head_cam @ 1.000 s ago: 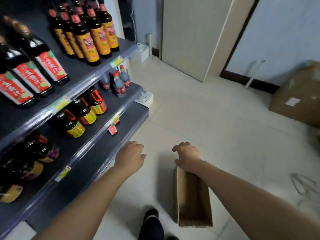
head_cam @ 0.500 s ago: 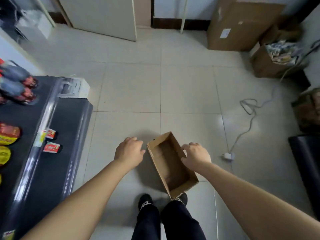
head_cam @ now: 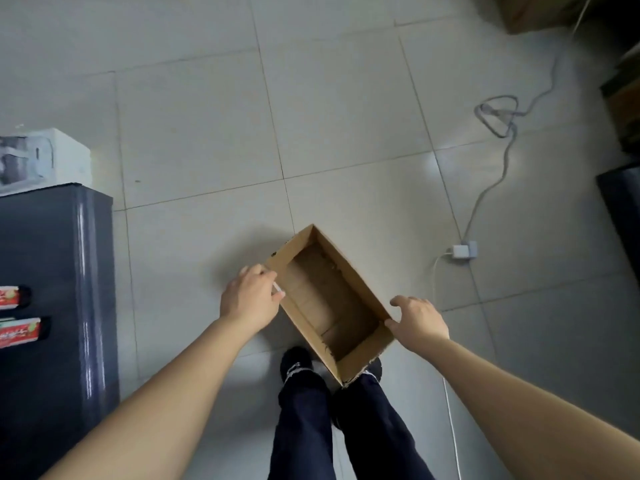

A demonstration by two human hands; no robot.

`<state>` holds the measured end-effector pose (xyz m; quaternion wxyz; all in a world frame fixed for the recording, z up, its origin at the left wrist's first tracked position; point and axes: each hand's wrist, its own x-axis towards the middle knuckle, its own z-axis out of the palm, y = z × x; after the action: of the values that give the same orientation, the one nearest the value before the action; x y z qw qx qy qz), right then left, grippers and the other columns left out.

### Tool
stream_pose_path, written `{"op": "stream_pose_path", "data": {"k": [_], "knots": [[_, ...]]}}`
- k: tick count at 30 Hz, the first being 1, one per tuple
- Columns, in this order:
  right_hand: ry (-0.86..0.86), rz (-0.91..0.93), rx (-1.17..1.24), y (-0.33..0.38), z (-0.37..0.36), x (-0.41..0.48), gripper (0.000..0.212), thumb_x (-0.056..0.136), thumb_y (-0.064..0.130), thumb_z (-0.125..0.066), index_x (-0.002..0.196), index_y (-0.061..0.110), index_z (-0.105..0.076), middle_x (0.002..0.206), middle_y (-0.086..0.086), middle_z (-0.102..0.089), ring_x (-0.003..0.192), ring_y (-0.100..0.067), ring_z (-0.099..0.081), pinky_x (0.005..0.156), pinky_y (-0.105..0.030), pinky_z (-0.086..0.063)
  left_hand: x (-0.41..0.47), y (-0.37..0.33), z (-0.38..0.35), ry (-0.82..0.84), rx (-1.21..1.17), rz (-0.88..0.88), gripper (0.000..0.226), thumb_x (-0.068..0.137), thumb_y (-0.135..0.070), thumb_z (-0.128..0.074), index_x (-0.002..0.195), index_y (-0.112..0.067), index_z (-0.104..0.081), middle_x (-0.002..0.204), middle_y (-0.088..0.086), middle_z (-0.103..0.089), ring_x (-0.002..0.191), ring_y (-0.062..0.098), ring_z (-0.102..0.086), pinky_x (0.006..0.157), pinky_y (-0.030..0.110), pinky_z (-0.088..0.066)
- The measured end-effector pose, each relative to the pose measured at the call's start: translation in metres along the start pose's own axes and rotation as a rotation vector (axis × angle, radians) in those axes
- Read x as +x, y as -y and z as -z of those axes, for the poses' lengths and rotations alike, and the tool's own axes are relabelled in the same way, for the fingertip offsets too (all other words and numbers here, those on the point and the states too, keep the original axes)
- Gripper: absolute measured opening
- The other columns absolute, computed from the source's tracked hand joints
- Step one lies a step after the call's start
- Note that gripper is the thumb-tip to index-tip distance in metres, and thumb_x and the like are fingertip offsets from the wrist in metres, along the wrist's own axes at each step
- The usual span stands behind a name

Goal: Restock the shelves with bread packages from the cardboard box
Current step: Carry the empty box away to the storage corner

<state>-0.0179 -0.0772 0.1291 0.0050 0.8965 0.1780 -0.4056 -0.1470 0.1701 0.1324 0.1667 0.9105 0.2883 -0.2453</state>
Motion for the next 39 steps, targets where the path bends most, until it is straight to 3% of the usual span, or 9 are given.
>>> {"op": "stream_pose_path", "data": {"k": [6, 11, 14, 20, 26, 30, 39], "knots": [[0.038, -0.108, 0.092, -0.021, -0.077, 0.058, 0.041, 0.093, 0.031, -0.056, 0.133, 0.021, -0.051, 0.124, -0.003, -0.059, 0.116, -0.023, -0.051, 0.092, -0.034, -0.047, 0.067, 0.028, -0.076, 0.051, 0.051, -0.004, 0.041, 0.094, -0.037, -0.053, 0.132, -0.021, -0.055, 0.131, 0.000, -0.052, 0.124, 0.023, -0.044, 0.093, 0.037, -0.047], [0.015, -0.167, 0.145, -0.036, -0.134, 0.105, 0.051, 0.094, 0.033, -0.056, 0.142, 0.022, -0.043, 0.140, 0.001, -0.050, 0.126, -0.023, -0.046, 0.101, -0.037, -0.046, 0.115, 0.044, -0.133, 0.058, 0.085, 0.004, 0.039, 0.093, -0.033, -0.055, 0.129, -0.019, -0.053, 0.133, 0.003, -0.049, 0.126, 0.024, -0.042, 0.095, 0.039, -0.046], [-0.020, -0.196, 0.154, -0.046, -0.156, 0.126, 0.052, 0.094, 0.029, -0.055, 0.142, 0.020, -0.038, 0.137, -0.001, -0.049, 0.124, -0.025, -0.046, 0.100, -0.037, -0.045, 0.136, 0.048, -0.161, 0.050, 0.102, 0.032, 0.045, 0.094, -0.030, -0.056, 0.136, -0.019, -0.045, 0.146, 0.005, -0.036, 0.134, 0.025, -0.033, 0.099, 0.039, -0.042], [-0.032, -0.266, 0.181, -0.059, -0.190, 0.147, 0.053, 0.096, 0.016, -0.049, 0.146, 0.018, -0.030, 0.143, -0.004, -0.045, 0.127, -0.028, -0.043, 0.103, -0.038, -0.039, 0.164, 0.062, -0.206, 0.046, 0.117, 0.074, 0.075, 0.093, -0.019, -0.057, 0.152, -0.017, -0.011, 0.159, 0.011, -0.007, 0.146, 0.032, -0.012, 0.115, 0.042, -0.027], [-0.139, -0.338, 0.281, -0.062, -0.209, 0.157, 0.059, 0.089, -0.003, -0.040, 0.142, 0.022, -0.039, 0.129, -0.010, -0.055, 0.117, -0.032, -0.048, 0.091, -0.040, -0.046, 0.168, 0.068, -0.218, 0.066, 0.109, 0.089, 0.068, 0.090, -0.012, -0.060, 0.148, -0.020, -0.024, 0.158, 0.013, 0.000, 0.140, 0.035, -0.020, 0.106, 0.043, -0.037], [-0.183, -0.322, 0.284, -0.055, -0.206, 0.164, 0.054, 0.090, 0.001, -0.041, 0.140, 0.021, -0.042, 0.125, -0.012, -0.057, 0.118, -0.032, -0.046, 0.093, -0.038, -0.043, 0.164, 0.067, -0.213, 0.074, 0.014, 0.127, 0.060, 0.093, -0.022, -0.058, 0.146, -0.021, -0.030, 0.158, 0.014, -0.002, 0.141, 0.037, -0.018, 0.106, 0.045, -0.037], [-0.270, -0.193, 0.178, -0.035, -0.185, 0.197, 0.047, 0.093, 0.005, -0.042, 0.138, 0.020, -0.044, 0.133, -0.004, -0.056, 0.121, -0.029, -0.042, 0.094, -0.040, -0.042, 0.163, 0.094, -0.211, 0.036, -0.077, 0.266, 0.069, 0.089, -0.028, -0.063, 0.149, -0.019, -0.029, 0.158, 0.014, -0.004, 0.140, 0.040, -0.019, 0.110, 0.044, -0.031]]}}
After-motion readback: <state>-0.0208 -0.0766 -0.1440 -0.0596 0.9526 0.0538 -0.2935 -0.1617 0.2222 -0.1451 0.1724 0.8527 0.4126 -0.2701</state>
